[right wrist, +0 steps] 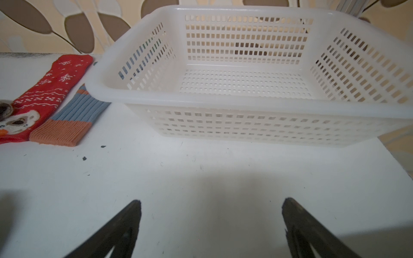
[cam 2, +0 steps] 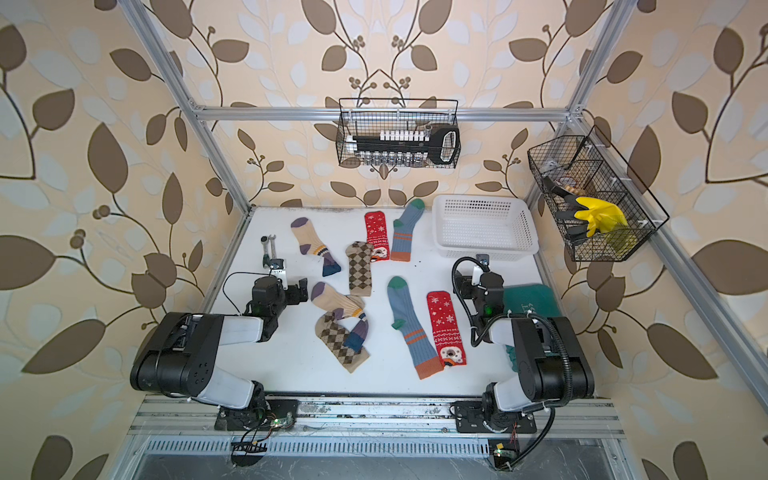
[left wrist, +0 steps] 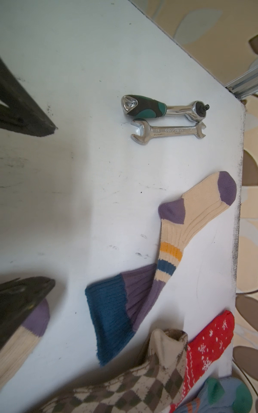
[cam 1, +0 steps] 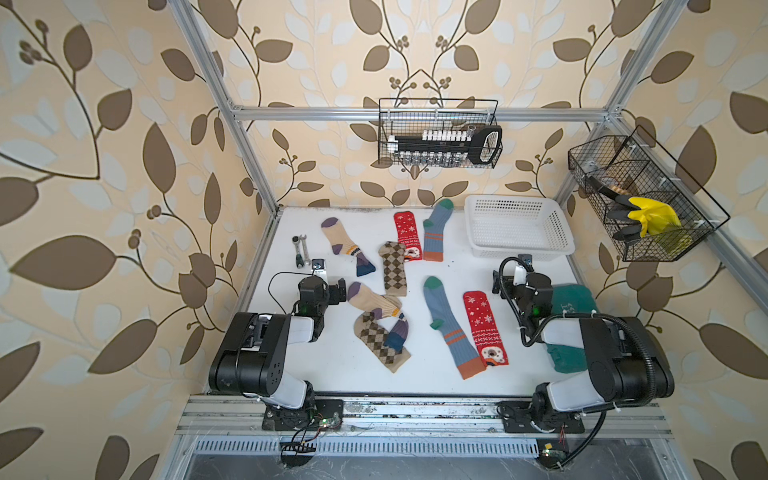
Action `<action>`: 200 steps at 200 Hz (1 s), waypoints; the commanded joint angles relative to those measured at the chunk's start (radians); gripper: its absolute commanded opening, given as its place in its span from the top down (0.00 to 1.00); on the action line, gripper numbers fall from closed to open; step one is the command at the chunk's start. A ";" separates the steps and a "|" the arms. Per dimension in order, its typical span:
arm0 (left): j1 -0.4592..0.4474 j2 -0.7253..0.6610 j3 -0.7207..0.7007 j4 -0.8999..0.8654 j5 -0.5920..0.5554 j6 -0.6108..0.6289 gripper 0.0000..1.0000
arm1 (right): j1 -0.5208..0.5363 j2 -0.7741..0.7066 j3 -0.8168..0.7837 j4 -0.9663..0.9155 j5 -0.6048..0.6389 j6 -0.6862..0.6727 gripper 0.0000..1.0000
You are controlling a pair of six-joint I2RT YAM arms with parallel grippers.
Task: Place the socks together as a pair
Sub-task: Move the sock to the center of the board.
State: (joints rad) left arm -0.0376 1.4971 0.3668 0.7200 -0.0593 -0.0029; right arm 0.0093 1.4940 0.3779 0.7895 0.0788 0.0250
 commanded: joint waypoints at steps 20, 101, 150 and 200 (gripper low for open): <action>0.005 -0.013 0.011 0.029 0.002 0.016 0.01 | 0.006 -0.028 -0.005 0.004 0.020 -0.005 0.02; -0.087 -0.218 0.403 -0.760 -0.029 -0.277 0.01 | 0.004 -0.203 0.398 -0.937 0.108 0.397 0.02; -0.237 -0.121 0.622 -0.782 0.177 -0.319 0.01 | -0.019 -0.240 0.424 -0.891 0.003 0.396 0.02; -0.485 0.235 0.990 -0.835 0.085 -0.320 0.01 | -0.325 -0.104 0.522 -0.865 -0.310 0.510 0.09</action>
State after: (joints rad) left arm -0.4515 1.5997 1.2297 -0.0784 0.0448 -0.3008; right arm -0.2241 1.3338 0.8494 -0.0788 -0.0696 0.4561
